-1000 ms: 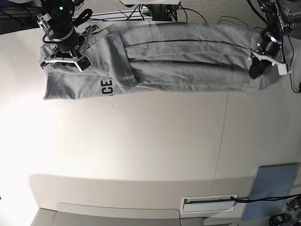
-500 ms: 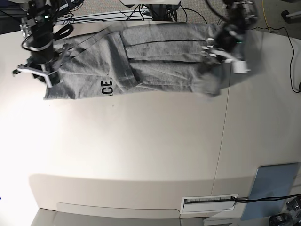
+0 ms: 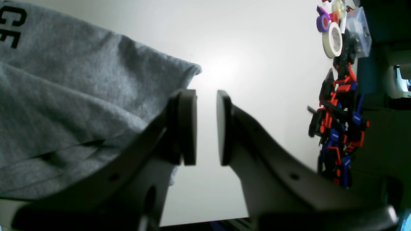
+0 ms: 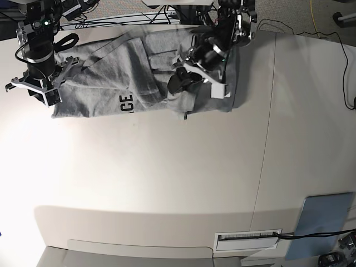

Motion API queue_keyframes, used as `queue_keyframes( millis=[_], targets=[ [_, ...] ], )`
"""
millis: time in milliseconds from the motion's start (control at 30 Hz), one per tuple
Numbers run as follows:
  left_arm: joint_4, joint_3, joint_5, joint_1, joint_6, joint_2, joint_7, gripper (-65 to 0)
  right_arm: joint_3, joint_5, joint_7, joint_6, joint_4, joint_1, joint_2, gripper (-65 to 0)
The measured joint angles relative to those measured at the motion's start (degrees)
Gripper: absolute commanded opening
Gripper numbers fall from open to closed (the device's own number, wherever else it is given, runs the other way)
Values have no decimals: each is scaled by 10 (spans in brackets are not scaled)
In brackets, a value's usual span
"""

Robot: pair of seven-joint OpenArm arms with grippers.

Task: Fold the T-shirt properly
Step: 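Grasp the folded strip's end with the left gripper and fold it toward the right gripper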

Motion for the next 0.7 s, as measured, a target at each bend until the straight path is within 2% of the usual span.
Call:
queue_keyframes(
  millis=[33,67,133,167,200,300,367,500,633,700],
  targets=[
    [0,4,7,-6,-3,0,0,-650,0,0,0,0,0,0,0,-538],
    [0,9,10,-10,-18,0,5,-578,0,0,0,0,0,0,0,-538],
    [0,29,9,-16,-69,0,22,-354,0,0,0,0,0,0,0,-538],
    [0,41,10,-17,-91,0,26,-265,0,2,0,0,0,0,0,-538],
    [0,51,14,-19,-114,0,29,-219,0,7,-1,0,0,0,0,-538],
    [0,62,18,-39,-122,0,34,-212,0,6,-6,0,0,0,0,-538],
    [0,62,17,-56,-145,0,46,-212,0,7,-8,0,0,0,0,-538],
    [0,62,18,-84,-173,0,93,-212,0,6,-11,0,0,0,0,-538],
    [13,64,17,-109,-187,-45,139,-212,4,7,-11,-24,0,0,0,-538],
    [26,61,35,-112,-185,-75,139,-212,17,7,17,-41,-1,0,0,-538]
  ],
)
